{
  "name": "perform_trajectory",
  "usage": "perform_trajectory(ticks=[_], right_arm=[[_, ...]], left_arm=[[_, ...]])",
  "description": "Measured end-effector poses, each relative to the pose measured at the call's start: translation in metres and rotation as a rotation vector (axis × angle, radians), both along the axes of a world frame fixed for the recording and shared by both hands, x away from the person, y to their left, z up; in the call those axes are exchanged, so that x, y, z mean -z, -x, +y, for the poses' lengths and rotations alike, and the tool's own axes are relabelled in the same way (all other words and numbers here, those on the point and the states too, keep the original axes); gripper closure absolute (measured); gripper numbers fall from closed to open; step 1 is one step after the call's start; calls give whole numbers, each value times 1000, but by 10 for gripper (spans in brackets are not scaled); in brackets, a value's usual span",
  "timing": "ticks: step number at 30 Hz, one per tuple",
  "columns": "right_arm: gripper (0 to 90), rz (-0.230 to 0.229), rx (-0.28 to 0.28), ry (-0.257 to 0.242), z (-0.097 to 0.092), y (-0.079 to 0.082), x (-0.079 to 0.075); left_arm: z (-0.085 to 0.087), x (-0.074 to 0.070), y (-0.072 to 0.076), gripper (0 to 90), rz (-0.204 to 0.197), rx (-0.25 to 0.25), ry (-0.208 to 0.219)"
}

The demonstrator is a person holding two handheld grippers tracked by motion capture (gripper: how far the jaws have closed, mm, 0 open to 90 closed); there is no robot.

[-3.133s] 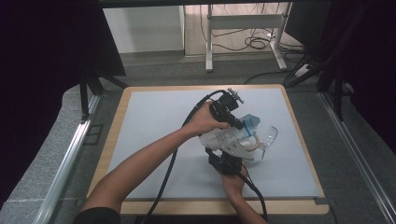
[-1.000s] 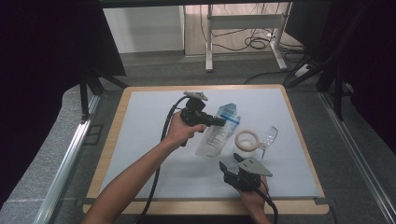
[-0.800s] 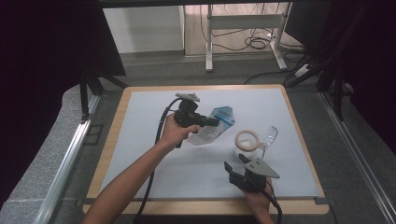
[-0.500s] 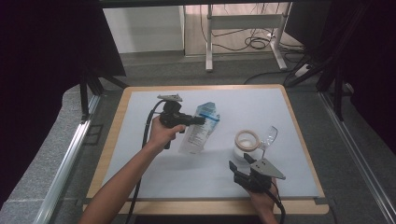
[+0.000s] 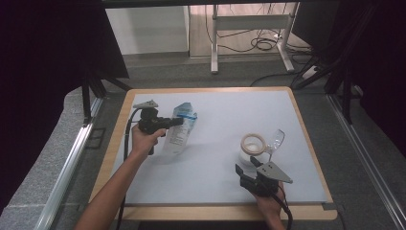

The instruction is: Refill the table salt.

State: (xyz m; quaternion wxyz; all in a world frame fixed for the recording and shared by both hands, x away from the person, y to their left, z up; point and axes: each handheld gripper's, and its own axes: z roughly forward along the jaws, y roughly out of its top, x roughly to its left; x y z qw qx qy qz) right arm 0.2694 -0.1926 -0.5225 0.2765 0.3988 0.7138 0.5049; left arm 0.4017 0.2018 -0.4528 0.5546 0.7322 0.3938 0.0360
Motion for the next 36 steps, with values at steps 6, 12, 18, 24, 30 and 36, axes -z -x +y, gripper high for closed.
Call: perform_trajectory(ticks=[6,12,18,24,30,36], right_arm=[[355,-8,2,6,-1,0,0],[355,-9,5,11,-2,0,-1],[355,-26,-13,-2,-4,4,-4],[355,-34,-12,-16,-7,7,-6],[355,-47,-4,-20,-10,9,-9],[355,-48,-3,-19,-10,9,-9]], left_arm=[[27,17,15,897,-31,-101,2],[49,25,30,891,-57,-151,-5],[53,26,40,887,-92,-147,-37],[50,26,42,882,-113,-145,-57],[52,26,40,865,-117,-144,-51],[51,27,37,771,-117,-139,-60]])
